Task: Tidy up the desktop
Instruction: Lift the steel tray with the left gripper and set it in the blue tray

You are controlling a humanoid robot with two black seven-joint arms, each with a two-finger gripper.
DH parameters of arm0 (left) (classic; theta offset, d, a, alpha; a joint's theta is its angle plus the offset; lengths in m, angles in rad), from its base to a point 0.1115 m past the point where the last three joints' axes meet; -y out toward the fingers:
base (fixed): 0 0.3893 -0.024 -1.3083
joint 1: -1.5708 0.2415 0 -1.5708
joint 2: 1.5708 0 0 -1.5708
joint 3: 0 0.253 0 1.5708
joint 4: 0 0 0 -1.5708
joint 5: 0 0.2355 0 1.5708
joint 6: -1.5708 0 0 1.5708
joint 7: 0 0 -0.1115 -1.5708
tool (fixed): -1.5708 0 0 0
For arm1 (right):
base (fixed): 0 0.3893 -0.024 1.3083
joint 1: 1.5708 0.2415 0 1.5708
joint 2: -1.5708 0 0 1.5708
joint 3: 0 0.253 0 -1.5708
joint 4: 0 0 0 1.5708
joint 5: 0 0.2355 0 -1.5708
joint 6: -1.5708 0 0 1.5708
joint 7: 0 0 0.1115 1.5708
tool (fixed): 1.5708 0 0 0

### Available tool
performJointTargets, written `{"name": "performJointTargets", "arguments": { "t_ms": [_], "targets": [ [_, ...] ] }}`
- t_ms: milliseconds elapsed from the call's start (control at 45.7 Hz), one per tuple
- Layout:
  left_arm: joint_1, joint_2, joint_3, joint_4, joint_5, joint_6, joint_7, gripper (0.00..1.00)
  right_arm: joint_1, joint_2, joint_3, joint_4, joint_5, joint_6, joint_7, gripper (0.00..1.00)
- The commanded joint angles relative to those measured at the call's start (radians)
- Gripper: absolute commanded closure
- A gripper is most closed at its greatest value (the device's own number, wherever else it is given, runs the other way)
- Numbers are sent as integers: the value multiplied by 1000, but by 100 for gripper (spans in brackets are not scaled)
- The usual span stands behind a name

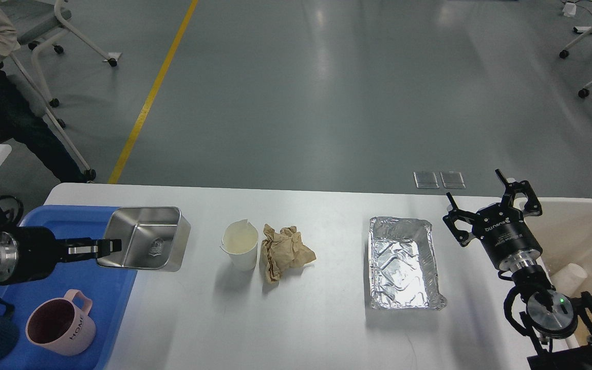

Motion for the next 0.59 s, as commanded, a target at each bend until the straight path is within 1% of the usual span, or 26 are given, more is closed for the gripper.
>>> {"name": "performJointTargets", "arguments": {
  "t_ms": [0, 88, 219, 416, 504, 569],
  "targets": [
    [-13, 23, -17, 5, -3, -24, 1, 98, 1, -1, 0, 0, 0, 0, 0, 0],
    [-12, 19, -17, 37, -11, -23, 1, 98, 0, -1, -2, 0, -3, 0, 0, 0],
    [5, 1, -11, 138, -14, -24, 2, 97, -2, -1, -2, 0, -5, 0, 0, 0],
    [40, -84, -9, 310, -19, -26, -4, 96, -3, 0, -2, 0, -5, 0, 0, 0],
    [56, -128, -12, 368, -25, -26, -6, 96, -5, 0, -2, 0, -5, 0, 0, 0],
    [68, -167, -11, 417, -37, -12, -6, 96, -5, 0, -2, 0, -5, 0, 0, 0]
  ]
}}
